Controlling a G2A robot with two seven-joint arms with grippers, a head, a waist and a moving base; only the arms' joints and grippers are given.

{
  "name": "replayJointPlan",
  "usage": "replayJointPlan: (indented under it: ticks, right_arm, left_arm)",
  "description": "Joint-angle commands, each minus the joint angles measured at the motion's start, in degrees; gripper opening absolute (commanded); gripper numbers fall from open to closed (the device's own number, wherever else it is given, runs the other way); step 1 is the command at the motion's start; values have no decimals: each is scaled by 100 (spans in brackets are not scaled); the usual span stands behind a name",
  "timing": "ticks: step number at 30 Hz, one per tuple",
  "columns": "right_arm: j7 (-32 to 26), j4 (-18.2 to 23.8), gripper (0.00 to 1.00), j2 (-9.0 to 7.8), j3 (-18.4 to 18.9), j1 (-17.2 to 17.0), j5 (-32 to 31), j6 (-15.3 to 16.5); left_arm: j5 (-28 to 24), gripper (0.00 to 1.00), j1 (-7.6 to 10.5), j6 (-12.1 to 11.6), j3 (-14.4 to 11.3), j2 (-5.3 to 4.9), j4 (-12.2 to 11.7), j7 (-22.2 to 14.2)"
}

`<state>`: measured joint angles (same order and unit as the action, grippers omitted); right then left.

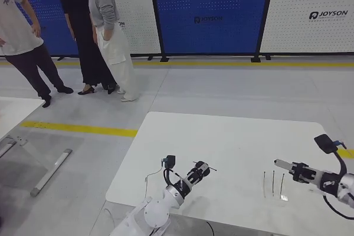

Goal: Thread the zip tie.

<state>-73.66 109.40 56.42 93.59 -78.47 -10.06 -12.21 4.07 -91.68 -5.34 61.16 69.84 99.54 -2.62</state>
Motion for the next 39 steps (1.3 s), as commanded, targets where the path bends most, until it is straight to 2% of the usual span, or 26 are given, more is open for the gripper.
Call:
replayJointPlan:
  ticks: [1,4,6,9,19,23,29,33,36,38,39]
  right_arm:
    - [-521,-82,100,-40,-53,199,-95,-282]
    - [-598,-235,100,-162,-536,485,-725,-714]
    - [-598,-389,100,-245,-814,700,-1044,-728]
    - [-598,-660,100,-311,-1153,1020,-994,-728]
    - [-598,-689,100,-315,-1197,1059,-954,-728]
    - [-335,-547,100,-340,-1322,1001,-1434,-543]
    - [-283,-560,100,-345,-1586,908,-1619,-471]
    - [-315,-745,100,-338,-1754,900,-1541,-316]
    - [-512,-1060,100,-319,-2001,1111,-1542,-148]
    - [-598,-1195,100,-302,-2032,1239,-1099,94]
    - [-598,-1195,100,-302,-2032,1239,-1099,94]
  left_arm:
    - [0,0,0,0,0,0,0,0]
    - [0,0,0,0,0,0,0,0]
    - [0,0,0,0,0,0,0,0]
    - [0,0,0,0,0,0,0,0]
    - [0,0,0,0,0,0,0,0]
    - [0,0,0,0,0,0,0,0]
    - [0,0,0,0,0,0,0,0]
    - [0,0,0,0,0,0,0,0]
    - [0,0,0,0,0,0,0,0]
    - [0,0,0,0,0,0,0,0]
    - [0,0,0,0,0,0,0,0]
